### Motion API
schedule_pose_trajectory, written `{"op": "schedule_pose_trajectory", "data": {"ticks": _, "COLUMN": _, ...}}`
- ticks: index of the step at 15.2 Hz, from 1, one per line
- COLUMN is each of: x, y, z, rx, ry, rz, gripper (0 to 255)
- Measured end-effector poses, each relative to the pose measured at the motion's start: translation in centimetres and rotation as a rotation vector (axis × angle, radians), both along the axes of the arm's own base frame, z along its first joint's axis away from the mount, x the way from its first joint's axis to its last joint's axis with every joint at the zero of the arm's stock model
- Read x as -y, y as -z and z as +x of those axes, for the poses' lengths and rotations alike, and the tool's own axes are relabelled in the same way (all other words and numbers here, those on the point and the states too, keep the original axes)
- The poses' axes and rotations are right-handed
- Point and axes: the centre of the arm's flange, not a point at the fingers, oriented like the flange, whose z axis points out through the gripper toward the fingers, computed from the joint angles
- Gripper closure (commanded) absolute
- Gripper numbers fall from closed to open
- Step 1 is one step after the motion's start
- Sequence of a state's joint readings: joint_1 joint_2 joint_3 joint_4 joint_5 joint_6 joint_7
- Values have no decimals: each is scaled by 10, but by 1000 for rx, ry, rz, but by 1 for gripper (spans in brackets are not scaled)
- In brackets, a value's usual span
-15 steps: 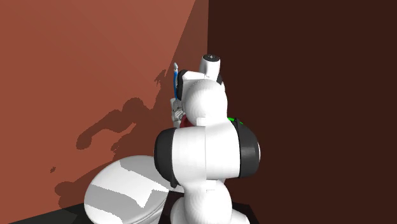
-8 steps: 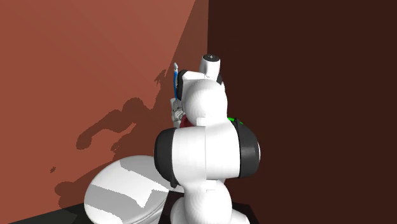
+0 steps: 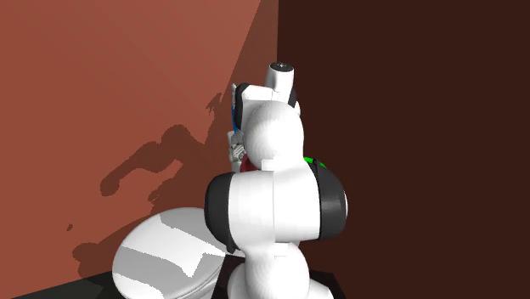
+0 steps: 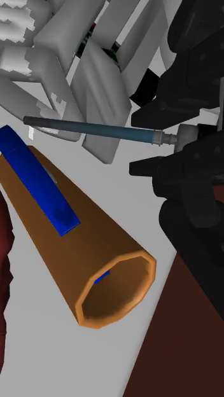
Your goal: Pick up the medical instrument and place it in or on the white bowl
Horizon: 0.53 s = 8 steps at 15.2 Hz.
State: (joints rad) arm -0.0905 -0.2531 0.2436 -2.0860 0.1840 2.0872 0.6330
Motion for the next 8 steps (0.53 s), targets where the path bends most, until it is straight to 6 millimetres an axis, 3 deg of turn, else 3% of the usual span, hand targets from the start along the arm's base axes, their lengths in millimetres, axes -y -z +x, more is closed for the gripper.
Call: {"op": "schedule_pose_trajectory", "data": {"ticks": 8, "x": -3, "y": -37, "z": -1, "rx": -37, "ry": -13, "rz": -2, "gripper": 255}}
